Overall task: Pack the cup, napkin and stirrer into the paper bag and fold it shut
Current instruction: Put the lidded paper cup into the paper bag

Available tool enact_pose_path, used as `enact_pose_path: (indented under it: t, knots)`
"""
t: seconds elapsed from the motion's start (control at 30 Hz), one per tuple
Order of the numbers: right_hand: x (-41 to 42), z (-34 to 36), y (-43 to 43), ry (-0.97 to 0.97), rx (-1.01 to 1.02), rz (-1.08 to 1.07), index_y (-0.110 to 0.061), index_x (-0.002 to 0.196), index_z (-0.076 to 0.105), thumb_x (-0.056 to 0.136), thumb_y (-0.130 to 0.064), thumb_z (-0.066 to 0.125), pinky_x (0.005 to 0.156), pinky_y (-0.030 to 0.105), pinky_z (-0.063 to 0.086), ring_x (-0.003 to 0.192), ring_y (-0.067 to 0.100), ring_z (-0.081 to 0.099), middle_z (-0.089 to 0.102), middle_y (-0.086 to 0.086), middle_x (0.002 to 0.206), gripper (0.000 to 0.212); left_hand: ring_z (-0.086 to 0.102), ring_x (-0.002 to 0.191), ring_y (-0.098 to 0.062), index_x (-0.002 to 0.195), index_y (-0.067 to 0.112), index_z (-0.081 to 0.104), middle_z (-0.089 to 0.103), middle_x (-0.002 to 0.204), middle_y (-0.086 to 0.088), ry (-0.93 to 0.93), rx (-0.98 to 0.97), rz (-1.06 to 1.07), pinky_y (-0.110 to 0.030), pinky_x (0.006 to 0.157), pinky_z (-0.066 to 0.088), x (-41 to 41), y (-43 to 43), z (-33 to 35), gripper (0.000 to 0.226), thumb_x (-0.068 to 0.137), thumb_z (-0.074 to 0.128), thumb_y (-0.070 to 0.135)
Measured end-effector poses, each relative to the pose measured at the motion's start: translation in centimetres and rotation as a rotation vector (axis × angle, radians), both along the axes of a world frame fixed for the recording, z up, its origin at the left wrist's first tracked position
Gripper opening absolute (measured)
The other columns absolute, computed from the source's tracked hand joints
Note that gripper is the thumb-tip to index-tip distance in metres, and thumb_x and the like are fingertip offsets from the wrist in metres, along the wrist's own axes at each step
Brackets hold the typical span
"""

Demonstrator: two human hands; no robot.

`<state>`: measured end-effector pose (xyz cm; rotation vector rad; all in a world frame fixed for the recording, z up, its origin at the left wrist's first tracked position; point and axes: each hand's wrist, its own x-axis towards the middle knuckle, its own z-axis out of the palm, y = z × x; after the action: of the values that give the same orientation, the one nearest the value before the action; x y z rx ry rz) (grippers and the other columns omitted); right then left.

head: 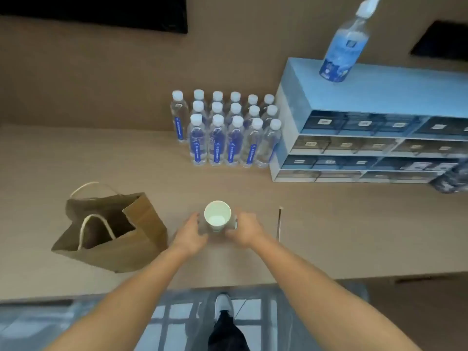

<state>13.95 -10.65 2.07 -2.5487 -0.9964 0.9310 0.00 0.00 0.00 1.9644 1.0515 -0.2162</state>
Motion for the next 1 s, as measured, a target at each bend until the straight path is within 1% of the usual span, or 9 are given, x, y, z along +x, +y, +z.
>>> enact_pose_path:
  t: [0.1,0.2,0.33,0.47,0.6,0.7,0.83,0.93,1.0]
  knots:
    - [1.5,-1.5,1.6,0.232,0.153,-0.069,-0.041,0.142,0.029,0.065,-0.048,0.077,0.075,0.037,0.057,0.113,0.022,0.061,0.057,-0.008,0.129,0.091,0.055,0.124,-0.027,0.130,0.047,0.043,0.057,0.127,0.008,-0.181,-0.106,0.109,-0.052,0.098,0.050,1.1,1.6,-3.4,0.073,0.065,0.069,0.026]
    - [2.0,-2.0,3.2,0.454,0.264,-0.042,-0.036,0.135,0.043,0.063,-0.031,0.081,0.048,0.031,0.054,0.105,0.021,0.063,0.060,-0.005,0.122,0.081,0.064,0.112,-0.023,0.100,0.068,0.051,0.065,0.115,0.016,-0.256,-0.177,0.183,-0.054,0.091,0.054,1.4,1.8,-3.0,0.062,0.063,0.062,0.020]
    - [3.7,1.2,4.7,0.398,0.317,0.145,-0.027,0.111,0.055,0.054,-0.037,0.079,0.059,0.028,0.050,0.084,0.014,0.064,0.065,-0.010,0.096,0.062,0.069,0.089,-0.024,0.109,0.053,0.054,0.066,0.112,0.015,-0.331,-0.198,0.251,-0.054,0.084,0.057,1.6,1.1,3.9,0.054,0.068,0.067,0.021]
    - [5.0,9.5,5.9,0.273,0.320,0.339,-0.026,0.111,0.057,0.061,-0.031,0.087,0.078,0.029,0.055,0.093,0.010,0.063,0.068,-0.010,0.103,0.058,0.069,0.075,-0.023,0.120,0.039,0.052,0.070,0.100,0.004,-0.307,-0.107,0.208,-0.050,0.078,0.058,1.5,1.1,11.3,0.049,0.079,0.063,0.015]
    - [3.5,18.3,6.7,0.231,0.351,0.487,-0.036,0.106,0.057,0.059,-0.036,0.088,0.075,0.026,0.057,0.092,0.005,0.065,0.068,-0.013,0.102,0.056,0.063,0.086,-0.008,0.129,0.029,0.050,0.064,0.104,0.009,-0.221,0.156,0.024,-0.020,0.071,0.046,-0.9,2.1,19.8,0.044,0.088,0.061,0.020]
    - [0.5,22.4,7.3,0.278,0.368,0.576,-0.037,0.109,0.057,0.063,-0.034,0.088,0.079,0.036,0.060,0.091,0.008,0.068,0.068,-0.012,0.105,0.056,0.068,0.083,0.002,0.116,0.033,0.062,0.071,0.101,0.020,-0.225,0.211,-0.033,-0.020,0.080,0.052,-6.4,3.7,25.4,0.030,0.087,0.066,0.029]
    - [-4.6,24.1,8.8,0.284,0.418,0.590,-0.039,0.108,0.055,0.063,-0.037,0.088,0.079,0.036,0.060,0.093,0.007,0.067,0.066,-0.014,0.107,0.056,0.071,0.081,0.005,0.096,0.034,0.074,0.076,0.086,0.021,-0.292,0.209,0.057,-0.019,0.079,0.057,-14.9,6.7,27.2,0.017,0.081,0.075,0.027]
    - [-7.9,23.8,10.2,0.284,0.424,0.547,-0.040,0.108,0.054,0.063,-0.038,0.087,0.077,0.036,0.061,0.097,0.006,0.065,0.065,-0.016,0.108,0.056,0.061,0.098,0.013,0.108,0.042,0.069,0.070,0.100,0.028,-0.130,0.276,-0.209,-0.015,0.089,0.052,-19.4,8.2,24.3,0.034,0.075,0.076,0.045]
    - [-9.6,23.2,11.0,0.288,0.409,0.507,-0.040,0.108,0.054,0.063,-0.034,0.088,0.076,0.035,0.061,0.098,0.004,0.064,0.065,-0.017,0.106,0.056,0.052,0.116,0.008,0.119,0.043,0.061,0.063,0.118,0.025,-0.042,0.441,-0.502,-0.022,0.104,0.044,-21.0,8.8,21.2,0.044,0.077,0.072,0.048]
